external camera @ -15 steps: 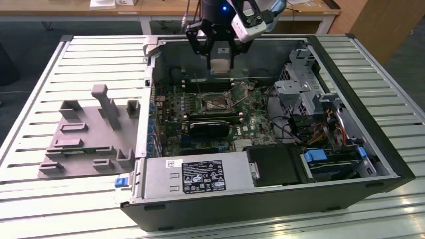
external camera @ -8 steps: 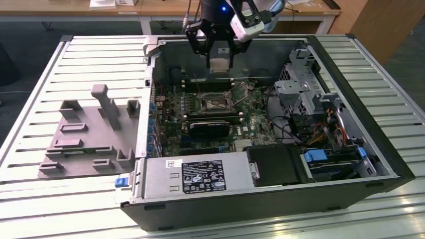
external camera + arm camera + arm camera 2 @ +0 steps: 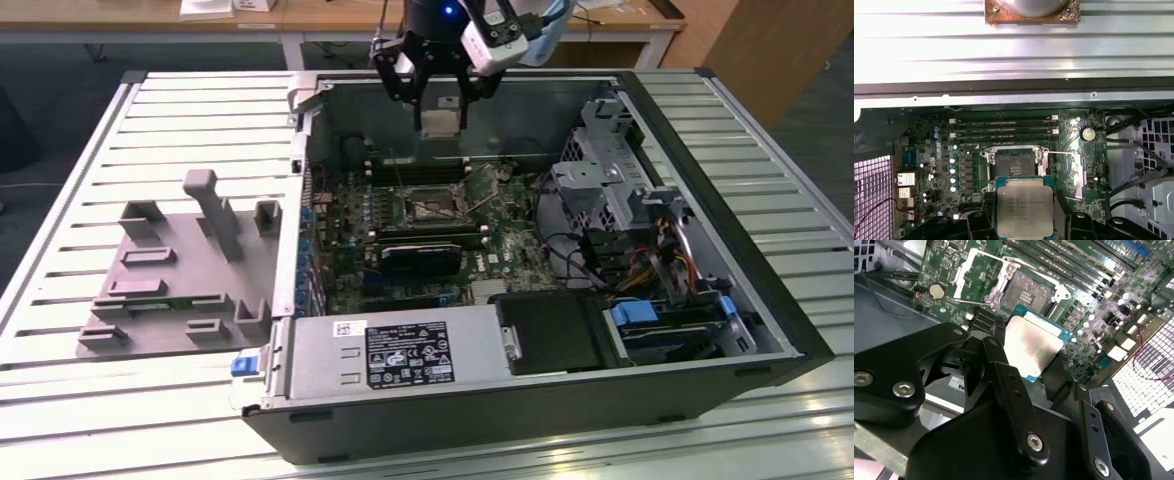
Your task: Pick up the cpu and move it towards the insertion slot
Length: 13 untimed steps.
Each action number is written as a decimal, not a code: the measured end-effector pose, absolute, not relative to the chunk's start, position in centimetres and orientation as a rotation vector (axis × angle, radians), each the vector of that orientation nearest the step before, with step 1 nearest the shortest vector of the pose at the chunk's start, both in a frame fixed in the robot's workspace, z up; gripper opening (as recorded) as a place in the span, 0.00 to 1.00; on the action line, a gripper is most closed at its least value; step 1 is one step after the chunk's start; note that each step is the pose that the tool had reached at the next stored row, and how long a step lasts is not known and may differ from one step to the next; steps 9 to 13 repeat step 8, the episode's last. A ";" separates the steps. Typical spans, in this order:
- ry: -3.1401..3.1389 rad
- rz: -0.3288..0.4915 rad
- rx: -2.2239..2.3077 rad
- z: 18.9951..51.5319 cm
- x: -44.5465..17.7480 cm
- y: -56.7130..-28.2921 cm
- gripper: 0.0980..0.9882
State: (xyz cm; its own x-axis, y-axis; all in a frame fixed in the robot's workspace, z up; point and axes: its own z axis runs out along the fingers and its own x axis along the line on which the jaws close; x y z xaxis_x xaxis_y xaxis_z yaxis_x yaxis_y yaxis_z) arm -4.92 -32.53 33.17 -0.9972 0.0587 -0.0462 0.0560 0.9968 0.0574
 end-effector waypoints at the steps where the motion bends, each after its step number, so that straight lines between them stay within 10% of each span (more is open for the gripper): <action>1: 3.091 0.087 0.089 33.2 -4.9 -32.5 0.50; 13: 3.091 0.087 0.089 33.2 -4.9 -32.5 0.50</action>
